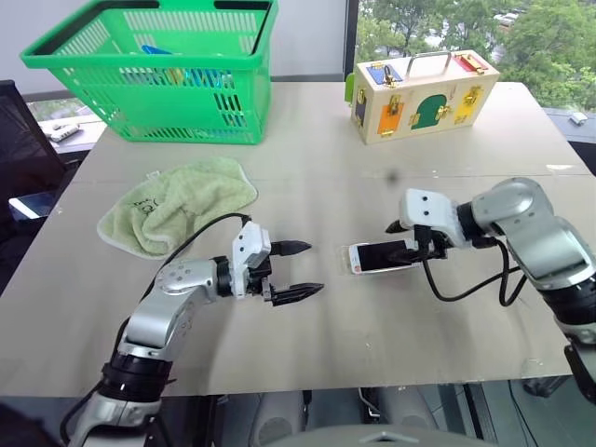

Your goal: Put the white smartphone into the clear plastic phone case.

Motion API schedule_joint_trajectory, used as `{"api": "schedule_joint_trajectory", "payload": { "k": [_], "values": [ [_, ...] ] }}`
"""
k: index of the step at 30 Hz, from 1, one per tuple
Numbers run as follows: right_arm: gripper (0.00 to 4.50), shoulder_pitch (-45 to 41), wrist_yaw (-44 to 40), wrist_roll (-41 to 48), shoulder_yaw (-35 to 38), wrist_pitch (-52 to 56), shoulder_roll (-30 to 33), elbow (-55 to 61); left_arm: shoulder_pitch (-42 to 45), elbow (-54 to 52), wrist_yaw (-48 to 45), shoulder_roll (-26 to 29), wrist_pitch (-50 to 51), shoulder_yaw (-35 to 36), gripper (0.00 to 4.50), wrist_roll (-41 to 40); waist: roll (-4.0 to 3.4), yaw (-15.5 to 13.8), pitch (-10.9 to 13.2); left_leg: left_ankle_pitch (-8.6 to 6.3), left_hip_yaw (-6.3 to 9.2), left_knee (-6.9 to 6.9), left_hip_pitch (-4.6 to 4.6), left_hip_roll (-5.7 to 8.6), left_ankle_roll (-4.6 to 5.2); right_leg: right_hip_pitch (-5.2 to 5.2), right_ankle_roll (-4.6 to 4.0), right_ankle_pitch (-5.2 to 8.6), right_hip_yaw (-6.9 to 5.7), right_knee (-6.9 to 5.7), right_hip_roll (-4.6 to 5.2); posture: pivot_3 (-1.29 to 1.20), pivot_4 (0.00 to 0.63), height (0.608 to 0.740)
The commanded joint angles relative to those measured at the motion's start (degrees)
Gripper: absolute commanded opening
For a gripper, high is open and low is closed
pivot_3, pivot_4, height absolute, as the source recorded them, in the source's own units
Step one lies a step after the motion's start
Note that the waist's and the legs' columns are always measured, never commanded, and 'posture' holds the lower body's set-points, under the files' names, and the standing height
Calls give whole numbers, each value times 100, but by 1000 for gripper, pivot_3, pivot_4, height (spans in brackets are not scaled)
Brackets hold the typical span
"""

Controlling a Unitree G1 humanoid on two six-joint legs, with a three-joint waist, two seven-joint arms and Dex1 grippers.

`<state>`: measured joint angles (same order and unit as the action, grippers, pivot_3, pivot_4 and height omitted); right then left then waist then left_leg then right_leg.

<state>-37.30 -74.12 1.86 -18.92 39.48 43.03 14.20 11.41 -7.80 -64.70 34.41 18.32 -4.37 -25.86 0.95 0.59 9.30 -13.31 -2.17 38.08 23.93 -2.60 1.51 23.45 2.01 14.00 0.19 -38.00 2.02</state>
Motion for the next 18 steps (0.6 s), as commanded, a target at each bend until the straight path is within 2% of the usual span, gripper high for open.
{"api": "schedule_joint_trajectory", "payload": {
  "k": [1,2,3,5,6,9,10,11,15,18],
  "values": [
    [747,181,243,259,525,346,290,455,190,79,3,-7,-122,-70,4500,146,1,-1,1,0,-2,0,0,0,0,1,0,0,2,0,0,0,150,740],
    [277,301,349,260,621,401,388,502,250,143,69,-8,-92,-121,4500,241,1,-8,1,0,-4,0,1,0,0,2,0,0,3,0,0,0,150,740],
    [90,426,444,252,694,427,495,548,302,211,120,-26,-108,-171,4500,334,1,-18,1,0,-5,0,2,0,0,3,0,0,5,1,0,0,150,740],
    [90,721,661,170,809,396,721,603,416,360,214,-101,-129,-292,4500,521,3,-33,1,0,-5,0,2,2,0,3,1,0,5,3,0,0,150,740],
    [0,827,750,139,838,374,805,618,454,405,238,-132,-116,-339,3967,570,3,-42,1,0,-8,0,2,3,0,3,1,0,7,4,0,0,150,740],
    [0,1035,989,108,908,364,963,655,543,717,278,-299,-273,-495,2746,772,4,-6,2,0,-19,-1,2,5,1,7,1,0,19,2,0,0,150,740],
    [0,1079,1059,91,918,367,1000,644,579,896,282,-366,-422,-572,2107,893,4,1,2,0,-27,-1,2,3,1,12,2,0,28,1,-3,0,150,740],
    [0,1109,1118,65,906,353,1028,619,637,1037,302,-428,-496,-634,1852,980,4,21,3,0,-28,-1,2,3,1,12,2,0,29,1,-3,0,150,740],
    [0,1199,1346,-133,668,200,1085,444,978,1535,431,-644,-706,-928,101,1407,6,-5,3,0,-44,-2,1,1,1,15,2,0,35,-1,-8,0,150,740],
    [0,1152,1445,-229,455,84,970,296,1141,1819,451,-739,-890,-1040,25,1621,7,-17,3,0,-54,-1,1,5,1,14,3,0,38,0,-7,0,150,740]
  ]
}}
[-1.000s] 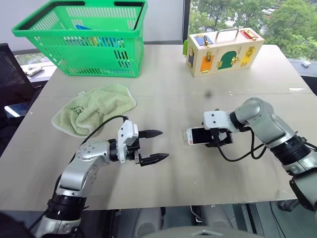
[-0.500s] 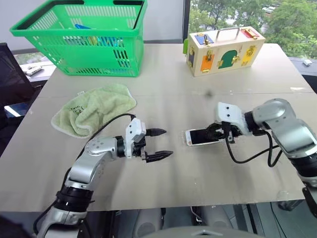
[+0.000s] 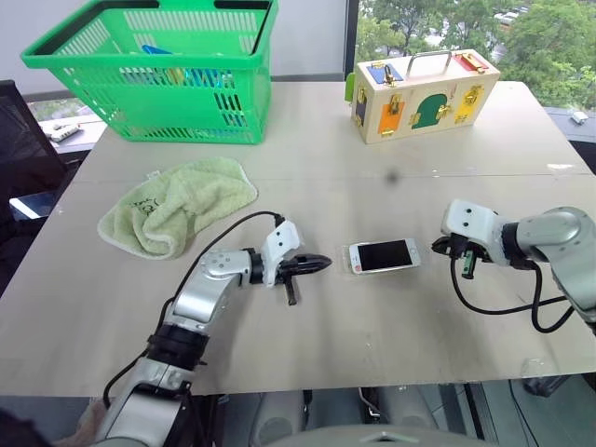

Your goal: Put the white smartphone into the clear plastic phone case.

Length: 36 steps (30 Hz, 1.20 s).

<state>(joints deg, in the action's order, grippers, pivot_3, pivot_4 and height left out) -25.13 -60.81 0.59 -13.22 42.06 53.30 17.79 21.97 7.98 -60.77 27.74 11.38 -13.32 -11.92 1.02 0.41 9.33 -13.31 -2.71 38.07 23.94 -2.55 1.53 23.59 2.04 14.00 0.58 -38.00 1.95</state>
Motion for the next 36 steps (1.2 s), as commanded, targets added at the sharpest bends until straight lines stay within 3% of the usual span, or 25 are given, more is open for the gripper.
{"api": "schedule_joint_trajectory", "payload": {
  "k": [1,7,21,26,31,36],
  "values": [
    [0,-83,126,-121,-173,-217,-102,-100,115,302,67,-104,-239,-157,25,266,1,2,-1,0,1,0,0,0,0,0,0,0,3,1,0,0,150,740],
    [0,-311,64,-225,-749,-318,-529,-50,291,434,13,-286,-250,-237,25,379,1,-5,-1,0,1,2,0,2,1,-1,2,-1,3,-1,0,0,150,740],
    [0,-323,29,-252,-1045,-415,-1172,113,90,-270,68,-171,277,-107,25,312,2,70,-2,0,7,1,-14,-15,0,-1,3,-2,14,-8,-16,0,150,740],
    [0,-60,97,-110,-560,-310,-1026,321,-93,-548,-46,37,544,331,25,-93,2,79,-2,0,5,-1,-15,-20,0,2,2,-2,18,-10,-20,0,150,740],
    [0,417,191,567,618,157,-873,837,-234,-1111,-464,298,994,744,25,-866,4,19,4,0,6,-10,3,-18,0,13,3,-2,17,-1,-15,0,150,740],
    [0,616,399,1085,1213,527,-895,1088,-306,-1023,-660,280,937,618,25,-1002,6,0,3,0,3,-7,-2,-7,0,4,3,-1,17,4,-2,0,150,740]
  ]
}}
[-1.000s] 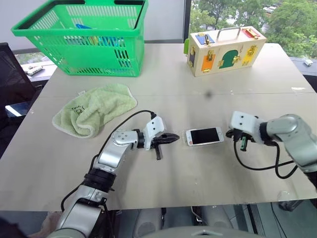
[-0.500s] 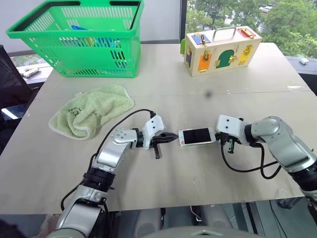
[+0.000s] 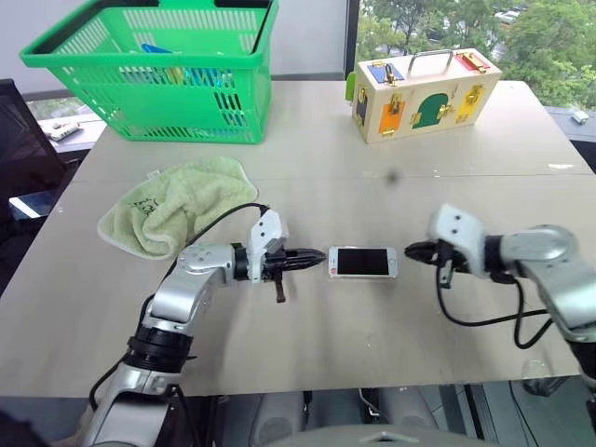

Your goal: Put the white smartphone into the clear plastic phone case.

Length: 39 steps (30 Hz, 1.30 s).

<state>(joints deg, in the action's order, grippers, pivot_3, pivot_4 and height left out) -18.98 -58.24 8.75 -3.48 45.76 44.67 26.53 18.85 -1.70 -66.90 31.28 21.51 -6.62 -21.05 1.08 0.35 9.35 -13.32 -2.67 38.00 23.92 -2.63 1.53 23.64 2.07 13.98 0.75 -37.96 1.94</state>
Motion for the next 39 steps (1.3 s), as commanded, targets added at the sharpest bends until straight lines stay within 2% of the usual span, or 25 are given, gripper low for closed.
{"api": "schedule_joint_trajectory", "payload": {
  "k": [1,7,15,22,30,33,37,39],
  "values": [
    [0,-26,201,323,236,200,-63,217,49,-10,1,-132,-90,-106,25,-44,0,12,0,0,0,0,0,1,0,0,0,0,0,0,0,0,150,740],
    [0,-402,577,343,-293,245,-427,-132,489,585,438,-569,-229,-630,25,588,1,30,1,0,2,1,-2,4,1,1,1,-1,0,-5,-6,0,150,740],
    [0,-926,506,250,-1319,264,-701,-861,591,860,516,-533,-298,-900,25,988,1,37,1,0,2,-1,1,4,1,3,3,-1,3,-2,-8,0,150,740],
    [0,-1111,281,-69,-2314,275,-629,-1443,469,729,637,-529,-221,-904,25,1042,9,39,-20,0,3,0,-13,3,1,-7,2,-1,3,-5,-7,0,150,740],
    [0,-1264,343,-246,-2700,631,-827,-2382,349,496,759,-538,-60,-969,25,1045,42,40,-123,0,2,0,-29,-1,1,-22,-7,3,2,-4,-4,0,150,740],
    [0,-1255,118,-231,-2906,722,-773,-2568,323,393,784,-533,21,-970,25,1025,50,25,-167,0,5,0,-43,-3,1,-37,-21,11,-2,-3,-2,0,150,740],
    [0,-1231,-35,-331,-3094,664,-763,-2768,333,285,806,-518,141,-971,25,1000,65,21,-196,-5,2,-26,-121,-10,6,-99,-16,20,-2,13,17,0,150,740],
    [0,-1204,-56,-361,-3116,664,-818,-2913,349,255,821,-515,196,-972,25,989,68,21,-223,-6,2,-29,-123,-13,5,-98,-3,28,-3,15,24,0,150,740]
  ]
}}
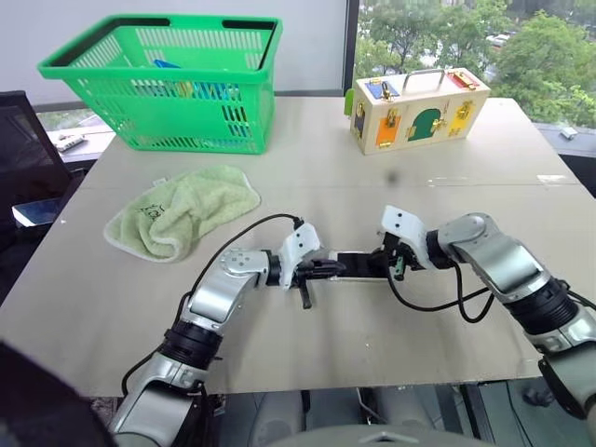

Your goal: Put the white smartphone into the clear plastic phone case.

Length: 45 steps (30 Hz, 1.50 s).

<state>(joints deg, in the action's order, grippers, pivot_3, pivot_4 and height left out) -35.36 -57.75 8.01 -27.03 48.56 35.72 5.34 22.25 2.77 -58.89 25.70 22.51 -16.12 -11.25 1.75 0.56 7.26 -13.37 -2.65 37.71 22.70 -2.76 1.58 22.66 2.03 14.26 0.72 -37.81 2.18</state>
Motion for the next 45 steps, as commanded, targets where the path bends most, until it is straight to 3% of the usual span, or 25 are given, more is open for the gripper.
{"api": "schedule_joint_trajectory", "payload": {
  "k": [1,15,18,22,26,39,45],
  "values": [
    [0,447,-93,-318,-770,372,49,-881,14,-207,25,47,118,-23,25,5,2,0,-29,0,0,-3,-1,0,0,0,-1,-1,-1,1,5,0,150,740],
    [0,653,-59,-551,-843,52,-243,-1772,3,-33,14,39,41,-71,25,98,24,1,-184,-4,-3,-43,-18,5,-7,-2,-22,-7,0,24,67,0,150,740],
    [0,798,131,-418,-430,-247,-337,-1640,-14,-30,6,37,26,-71,25,118,24,2,-190,-15,-3,-55,-22,4,-25,-2,-23,-6,-8,28,75,0,150,740],
    [0,1048,82,211,681,-665,-303,-684,-48,-13,-5,62,-14,-66,25,133,12,-9,-172,-16,5,-66,-11,4,-26,0,-27,-5,-19,45,78,0,150,740],
    [0,1271,-136,468,989,-466,121,200,-53,21,-22,72,-67,-81,25,144,-79,-9,-84,-4,-7,-76,18,11,5,9,-28,-8,-29,75,96,0,150,740],
    [0,1193,-351,129,123,-105,946,533,-9,244,-88,53,-270,-127,25,207,-42,-44,-19,-3,6,-128,23,26,8,13,-23,-4,-83,118,86,0,150,740],
    [0,950,-634,-160,-447,-101,1042,385,-49,361,-80,42,-422,-133,25,229,-34,-46,-23,-3,13,-128,19,25,7,8,-23,-4,-89,122,92,0,150,740]
  ]
}}
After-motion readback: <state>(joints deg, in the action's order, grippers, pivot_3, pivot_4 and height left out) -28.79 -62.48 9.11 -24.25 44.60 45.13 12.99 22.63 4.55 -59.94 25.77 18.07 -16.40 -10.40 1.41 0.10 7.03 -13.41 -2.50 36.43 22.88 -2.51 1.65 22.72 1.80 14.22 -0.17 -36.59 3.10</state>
